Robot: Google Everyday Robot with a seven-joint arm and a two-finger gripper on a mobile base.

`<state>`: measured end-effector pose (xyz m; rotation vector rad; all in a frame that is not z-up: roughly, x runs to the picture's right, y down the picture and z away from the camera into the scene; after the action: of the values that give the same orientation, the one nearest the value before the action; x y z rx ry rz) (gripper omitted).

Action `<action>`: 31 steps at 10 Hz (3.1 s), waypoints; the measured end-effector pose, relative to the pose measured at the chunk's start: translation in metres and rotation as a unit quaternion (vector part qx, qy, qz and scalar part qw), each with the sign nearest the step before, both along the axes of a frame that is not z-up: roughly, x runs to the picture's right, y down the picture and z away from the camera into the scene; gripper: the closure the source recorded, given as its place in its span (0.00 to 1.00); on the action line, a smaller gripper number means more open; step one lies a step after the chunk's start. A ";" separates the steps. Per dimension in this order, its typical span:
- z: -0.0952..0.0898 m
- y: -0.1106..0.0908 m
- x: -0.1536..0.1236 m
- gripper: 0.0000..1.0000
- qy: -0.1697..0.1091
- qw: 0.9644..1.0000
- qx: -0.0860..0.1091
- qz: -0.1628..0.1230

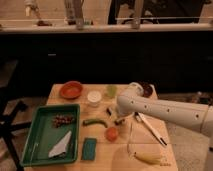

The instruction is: Wipe red bowl with eraser

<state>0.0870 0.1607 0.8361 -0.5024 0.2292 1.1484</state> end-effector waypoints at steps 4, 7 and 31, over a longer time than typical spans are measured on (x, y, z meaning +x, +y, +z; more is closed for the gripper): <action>0.005 0.003 -0.018 0.20 -0.004 0.999 -0.001 -0.039; 0.014 0.005 -0.020 0.20 -0.027 0.998 -0.002 -0.051; 0.045 0.011 -0.009 0.80 -0.192 0.971 0.024 -0.142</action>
<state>0.0782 0.1713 0.8809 -0.6165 -0.0616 0.7577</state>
